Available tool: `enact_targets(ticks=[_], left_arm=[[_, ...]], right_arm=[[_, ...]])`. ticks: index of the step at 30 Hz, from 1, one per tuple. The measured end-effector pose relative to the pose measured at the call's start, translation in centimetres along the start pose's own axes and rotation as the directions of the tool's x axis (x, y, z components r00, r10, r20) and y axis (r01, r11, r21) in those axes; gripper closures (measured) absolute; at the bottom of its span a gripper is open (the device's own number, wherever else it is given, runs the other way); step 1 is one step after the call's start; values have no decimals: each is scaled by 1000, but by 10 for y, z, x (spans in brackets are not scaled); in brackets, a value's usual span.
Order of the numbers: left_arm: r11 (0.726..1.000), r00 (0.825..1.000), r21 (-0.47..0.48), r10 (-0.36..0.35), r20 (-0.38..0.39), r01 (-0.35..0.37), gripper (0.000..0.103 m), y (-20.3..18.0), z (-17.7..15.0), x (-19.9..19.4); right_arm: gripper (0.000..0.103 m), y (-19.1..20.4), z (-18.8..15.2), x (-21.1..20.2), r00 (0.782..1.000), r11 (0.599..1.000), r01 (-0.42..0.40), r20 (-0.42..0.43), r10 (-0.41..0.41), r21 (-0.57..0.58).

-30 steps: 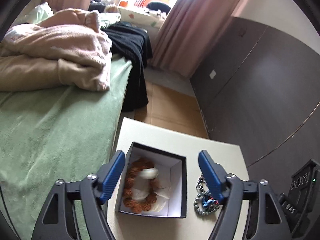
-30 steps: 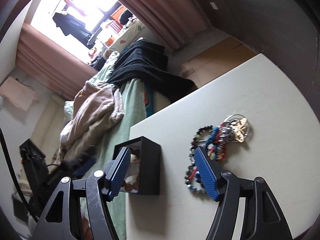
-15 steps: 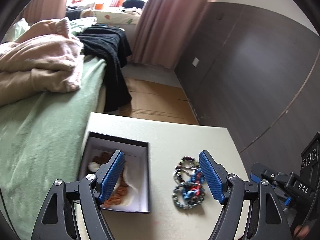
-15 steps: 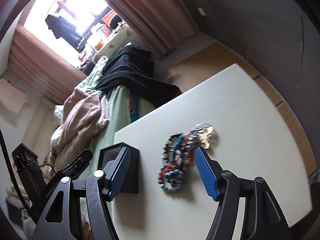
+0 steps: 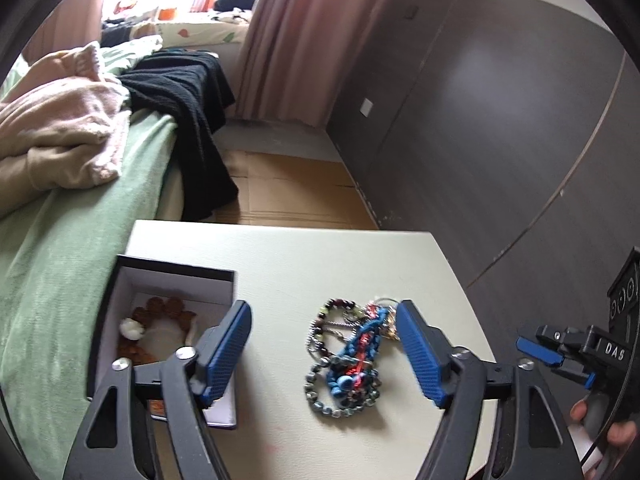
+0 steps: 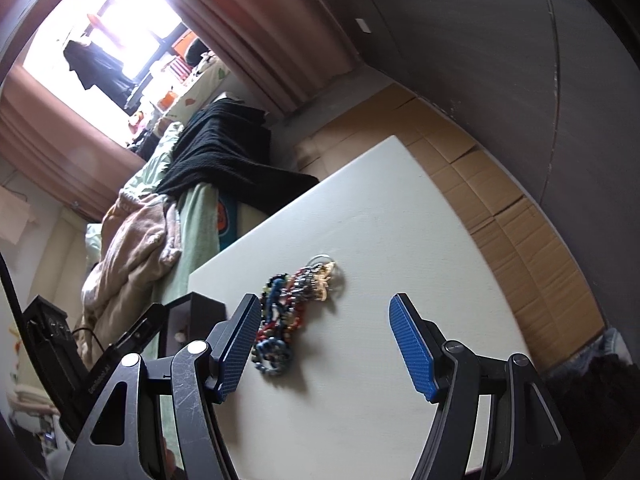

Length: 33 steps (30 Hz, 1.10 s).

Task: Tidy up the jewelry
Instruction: 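Move the left gripper to the remaining pile and grasp a beaded chain bracelet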

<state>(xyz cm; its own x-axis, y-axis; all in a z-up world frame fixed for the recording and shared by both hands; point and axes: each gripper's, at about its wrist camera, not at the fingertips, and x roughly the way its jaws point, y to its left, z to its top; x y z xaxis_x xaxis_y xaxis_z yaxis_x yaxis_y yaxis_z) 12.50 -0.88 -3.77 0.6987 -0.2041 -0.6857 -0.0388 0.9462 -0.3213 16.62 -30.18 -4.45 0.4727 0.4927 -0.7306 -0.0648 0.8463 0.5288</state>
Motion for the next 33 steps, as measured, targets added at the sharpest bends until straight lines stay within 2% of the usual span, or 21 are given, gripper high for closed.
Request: enact_targets(ticks=[5, 10, 14, 15, 17, 19, 21, 25, 29, 33], left_arm=[[999, 997, 37, -19, -75, 22, 50, -17, -9, 19], [996, 988, 89, -6, -155, 20, 50, -35, -23, 35], [989, 984, 145, 5, -180, 21, 51, -49, -35, 39], [988, 982, 152, 2, -187, 27, 54, -52, -37, 40], [985, 974, 162, -13, -228, 51, 71, -58, -44, 45], [986, 964, 154, -25, -264, 68, 72, -59, -49, 51], [988, 958, 148, -9, -286, 53, 73, -57, -52, 58], [988, 958, 157, 32, -285, 13, 79, -55, -57, 66], [978, 961, 207, 70, -266, -14, 79, -61, -60, 69], [950, 961, 298, 161, -226, -89, 79, -76, -67, 72]], right_arm=[[36, -9, 1, 1, 1000, 999, 7, -8, -7, 31], [36, -17, 2, 3, 1000, 998, 14, -19, -12, 60], [36, -17, 3, 4, 1000, 998, 20, -23, -19, 61], [36, -17, 3, 4, 1000, 998, 19, -24, -18, 60], [36, -16, 3, 4, 1000, 998, 18, -25, -16, 58], [36, -15, 2, 5, 999, 998, 18, -27, -16, 53], [36, -15, 2, 5, 999, 999, 18, -31, -17, 51], [36, -17, 2, 5, 999, 998, 19, -35, -17, 53], [36, -19, 4, 5, 999, 998, 17, -33, -15, 60], [36, -19, 3, 6, 999, 998, 21, -38, -19, 59]])
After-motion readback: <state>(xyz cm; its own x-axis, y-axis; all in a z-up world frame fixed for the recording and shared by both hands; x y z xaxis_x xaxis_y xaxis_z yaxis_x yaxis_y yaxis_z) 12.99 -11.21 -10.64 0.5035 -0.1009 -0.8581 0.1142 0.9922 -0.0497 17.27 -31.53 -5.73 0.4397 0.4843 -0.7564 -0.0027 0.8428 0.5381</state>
